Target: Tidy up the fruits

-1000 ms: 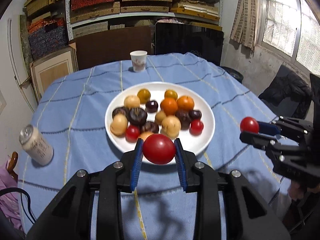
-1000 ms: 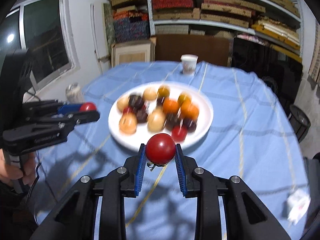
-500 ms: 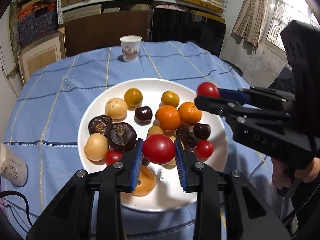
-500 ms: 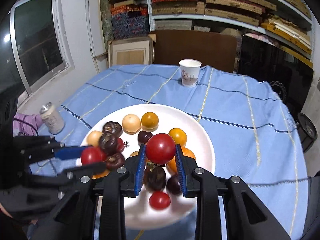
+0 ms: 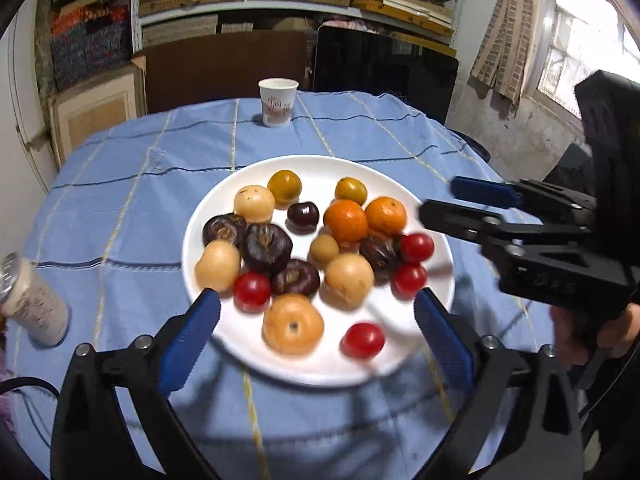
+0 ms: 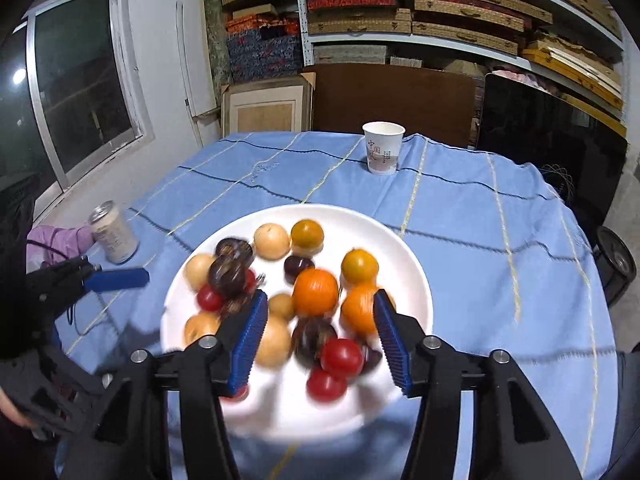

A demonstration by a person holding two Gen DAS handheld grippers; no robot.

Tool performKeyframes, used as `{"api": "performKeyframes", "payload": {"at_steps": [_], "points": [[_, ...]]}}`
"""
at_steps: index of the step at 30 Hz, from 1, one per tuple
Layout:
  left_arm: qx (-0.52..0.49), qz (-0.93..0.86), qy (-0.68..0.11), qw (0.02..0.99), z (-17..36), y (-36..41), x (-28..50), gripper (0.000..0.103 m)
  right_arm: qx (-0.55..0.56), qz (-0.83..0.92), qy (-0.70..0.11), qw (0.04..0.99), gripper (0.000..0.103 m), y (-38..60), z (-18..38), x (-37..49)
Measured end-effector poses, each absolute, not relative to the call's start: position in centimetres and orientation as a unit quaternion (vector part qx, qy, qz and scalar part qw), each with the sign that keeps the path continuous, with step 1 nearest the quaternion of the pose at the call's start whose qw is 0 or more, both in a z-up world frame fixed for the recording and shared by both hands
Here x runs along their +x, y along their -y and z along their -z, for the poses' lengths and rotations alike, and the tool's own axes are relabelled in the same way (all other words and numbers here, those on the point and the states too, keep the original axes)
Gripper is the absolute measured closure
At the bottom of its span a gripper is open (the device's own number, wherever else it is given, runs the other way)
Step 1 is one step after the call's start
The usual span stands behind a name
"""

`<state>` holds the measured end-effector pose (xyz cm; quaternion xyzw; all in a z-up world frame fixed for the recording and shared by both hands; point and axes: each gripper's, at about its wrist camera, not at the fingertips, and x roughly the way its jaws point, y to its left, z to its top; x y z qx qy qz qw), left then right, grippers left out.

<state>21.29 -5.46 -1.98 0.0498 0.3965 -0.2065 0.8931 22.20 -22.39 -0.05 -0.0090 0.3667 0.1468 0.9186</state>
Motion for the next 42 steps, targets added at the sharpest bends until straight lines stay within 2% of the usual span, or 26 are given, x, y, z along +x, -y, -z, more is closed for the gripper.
{"api": "performKeyframes", "payload": {"at_steps": [1,13,18,26,42], "points": [[0.057,0.207,-0.393,0.894,1.9,5.4,20.2,0.005,-0.006,-0.144,-0.365,0.920,0.034,22.6,-0.1,21.1],[0.018,0.147,-0.389,0.909,1.7,2.5,9.8,0.005,0.027,-0.069,-0.330,0.941,0.004,22.4,-0.4,5.9],[0.019,0.122,-0.377,0.918,0.3,1.2,6.1,0.005,0.013,-0.045,-0.353,0.934,0.004,21.7,-0.2,2.8],[0.014,0.106,-0.352,0.930,-1.2,-1.1,1.5,0.005,0.016,-0.024,-0.346,0.938,0.004,22.1,-0.8,-0.2],[0.027,0.135,-0.331,0.933,-3.1,-0.1,-2.2,0.005,-0.017,-0.008,-0.318,0.948,0.004,21.6,-1.4,-3.1]]}}
